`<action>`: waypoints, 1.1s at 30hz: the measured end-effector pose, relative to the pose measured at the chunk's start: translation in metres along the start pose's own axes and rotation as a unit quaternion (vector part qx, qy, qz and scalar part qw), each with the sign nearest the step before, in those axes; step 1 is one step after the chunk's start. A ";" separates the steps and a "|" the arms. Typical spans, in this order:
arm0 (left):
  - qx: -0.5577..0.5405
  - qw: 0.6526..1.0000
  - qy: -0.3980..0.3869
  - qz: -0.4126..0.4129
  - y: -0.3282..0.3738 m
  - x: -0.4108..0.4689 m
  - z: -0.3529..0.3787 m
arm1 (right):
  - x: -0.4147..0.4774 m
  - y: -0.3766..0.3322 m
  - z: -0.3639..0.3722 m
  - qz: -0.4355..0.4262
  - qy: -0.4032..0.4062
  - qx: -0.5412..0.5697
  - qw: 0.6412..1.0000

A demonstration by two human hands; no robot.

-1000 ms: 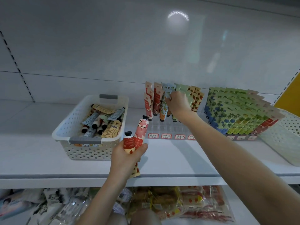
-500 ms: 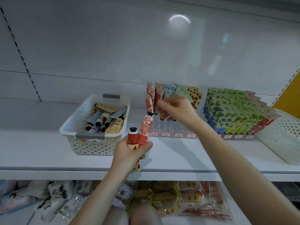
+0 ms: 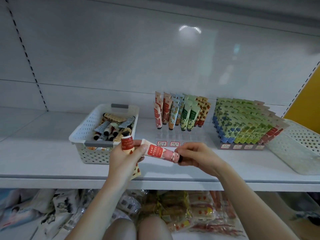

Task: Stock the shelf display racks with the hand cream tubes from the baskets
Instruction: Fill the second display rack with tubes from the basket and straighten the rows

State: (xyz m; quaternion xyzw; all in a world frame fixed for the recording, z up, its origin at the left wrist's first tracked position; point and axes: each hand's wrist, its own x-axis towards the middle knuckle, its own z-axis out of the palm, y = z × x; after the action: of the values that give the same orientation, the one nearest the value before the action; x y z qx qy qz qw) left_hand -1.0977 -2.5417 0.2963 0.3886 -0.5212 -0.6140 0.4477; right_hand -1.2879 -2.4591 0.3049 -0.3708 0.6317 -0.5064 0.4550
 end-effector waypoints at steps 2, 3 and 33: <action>0.051 0.998 -0.008 0.036 0.001 0.001 0.002 | -0.003 -0.002 0.000 -0.027 -0.021 -0.104 0.994; 0.076 0.995 -0.017 0.056 0.002 0.001 0.004 | -0.004 -0.006 0.001 -0.047 -0.026 -0.154 0.987; 0.167 0.977 -0.115 0.065 -0.031 0.033 0.018 | 0.122 -0.086 0.001 -0.141 0.274 -0.365 0.879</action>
State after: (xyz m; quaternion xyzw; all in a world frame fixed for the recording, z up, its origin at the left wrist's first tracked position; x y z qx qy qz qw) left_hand -1.1289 -2.5664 0.2682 0.3495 -0.6887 -0.5286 0.3524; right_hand -1.3243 -2.5910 0.3649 -0.4422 0.8120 -0.3805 0.0200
